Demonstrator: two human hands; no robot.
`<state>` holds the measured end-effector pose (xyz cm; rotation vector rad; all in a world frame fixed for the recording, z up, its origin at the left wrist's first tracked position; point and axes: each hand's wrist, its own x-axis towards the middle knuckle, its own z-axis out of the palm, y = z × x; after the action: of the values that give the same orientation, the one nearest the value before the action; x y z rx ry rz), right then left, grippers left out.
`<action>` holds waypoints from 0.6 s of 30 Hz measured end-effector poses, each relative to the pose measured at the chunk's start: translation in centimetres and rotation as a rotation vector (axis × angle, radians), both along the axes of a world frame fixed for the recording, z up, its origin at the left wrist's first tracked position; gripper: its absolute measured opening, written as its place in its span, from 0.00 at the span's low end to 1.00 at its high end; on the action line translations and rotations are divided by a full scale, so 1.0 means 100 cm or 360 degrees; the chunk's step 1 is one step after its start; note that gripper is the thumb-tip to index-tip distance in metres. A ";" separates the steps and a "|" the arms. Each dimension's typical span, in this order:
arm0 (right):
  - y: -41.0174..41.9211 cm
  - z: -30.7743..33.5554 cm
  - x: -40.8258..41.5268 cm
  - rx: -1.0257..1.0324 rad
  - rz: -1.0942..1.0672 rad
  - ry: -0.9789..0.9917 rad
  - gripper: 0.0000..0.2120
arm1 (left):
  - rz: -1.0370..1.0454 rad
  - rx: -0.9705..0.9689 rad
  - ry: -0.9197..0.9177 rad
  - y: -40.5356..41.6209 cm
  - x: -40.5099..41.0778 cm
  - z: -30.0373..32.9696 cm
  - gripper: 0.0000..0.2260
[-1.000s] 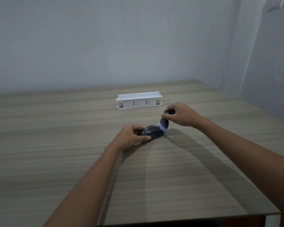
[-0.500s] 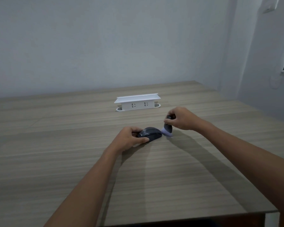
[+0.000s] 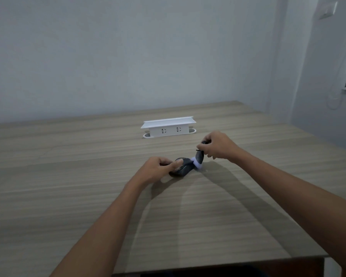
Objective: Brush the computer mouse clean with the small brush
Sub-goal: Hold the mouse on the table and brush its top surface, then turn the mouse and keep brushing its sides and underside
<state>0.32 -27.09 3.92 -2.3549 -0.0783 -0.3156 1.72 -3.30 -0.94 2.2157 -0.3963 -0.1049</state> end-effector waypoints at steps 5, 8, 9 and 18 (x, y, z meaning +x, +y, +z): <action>0.005 -0.001 0.005 0.0010 0.0029 0.0018 0.10 | -0.0010 -0.0091 0.0204 0.004 0.001 0.011 0.29; 0.009 -0.001 0.009 -0.0006 0.0043 0.0010 0.11 | 0.0001 -0.0184 0.0309 0.004 0.002 0.013 0.22; 0.010 -0.001 0.010 -0.0011 0.0052 0.0009 0.11 | -0.0001 -0.0196 0.0331 0.004 0.003 0.013 0.20; 0.005 0.004 0.015 -0.0037 0.0065 -0.0001 0.11 | -0.0056 0.0286 0.0000 0.016 0.021 0.037 0.17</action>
<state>1.86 -26.62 4.32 -2.3732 -0.1309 -0.2971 3.84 -1.75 2.76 2.3860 -0.4407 -0.1647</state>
